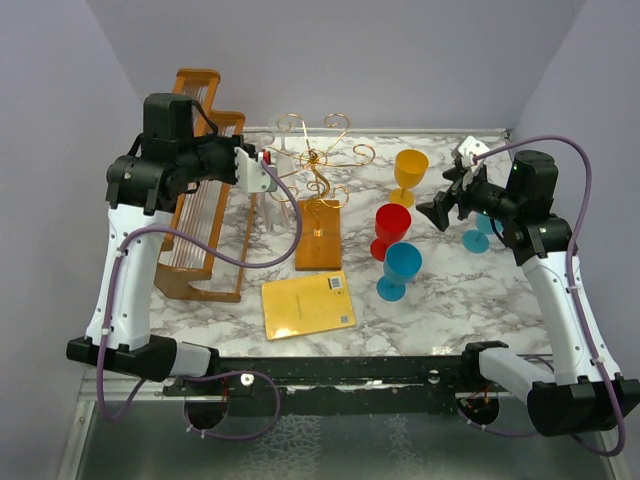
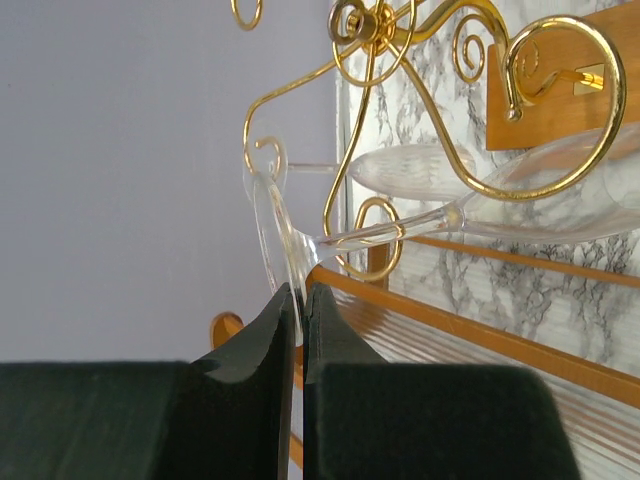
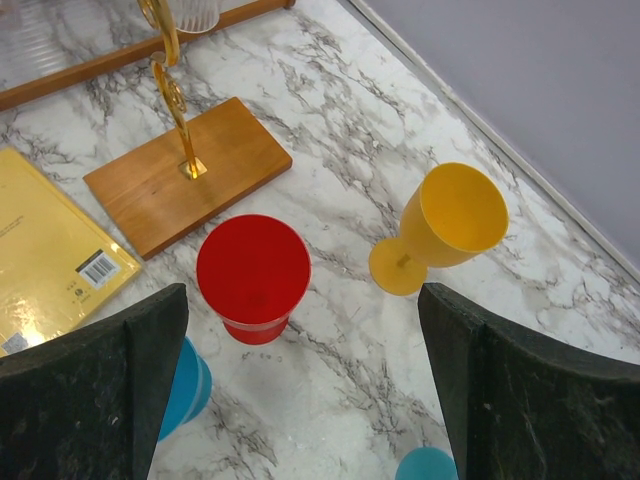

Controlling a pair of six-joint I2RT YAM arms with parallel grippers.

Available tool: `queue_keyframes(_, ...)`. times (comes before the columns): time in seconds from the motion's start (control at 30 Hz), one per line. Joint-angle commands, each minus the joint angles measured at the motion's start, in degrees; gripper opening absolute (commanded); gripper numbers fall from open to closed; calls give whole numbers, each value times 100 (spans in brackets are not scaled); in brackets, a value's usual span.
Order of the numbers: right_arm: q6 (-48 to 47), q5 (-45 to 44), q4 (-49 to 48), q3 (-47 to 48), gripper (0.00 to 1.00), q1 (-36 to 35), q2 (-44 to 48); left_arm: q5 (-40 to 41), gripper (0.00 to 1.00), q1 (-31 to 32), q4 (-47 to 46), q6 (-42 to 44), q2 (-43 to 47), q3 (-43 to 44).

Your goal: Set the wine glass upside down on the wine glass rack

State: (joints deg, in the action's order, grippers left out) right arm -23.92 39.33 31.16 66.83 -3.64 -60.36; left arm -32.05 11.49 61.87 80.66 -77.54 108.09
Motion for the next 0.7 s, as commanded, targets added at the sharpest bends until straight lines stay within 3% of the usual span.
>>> queue_keyframes(0.0,-64,30,-200,-57,97,16,69,-338,0,234,-291,311,-137,141)
queue_keyframes(0.3,-69,3,-189,-51,97,21,76,653,1,865,-767,-15,-411,34)
queue_keyframes(0.67,-86,13,-197,-84,97,16,66,1718,1,924,-1310,-534,-348,-236)
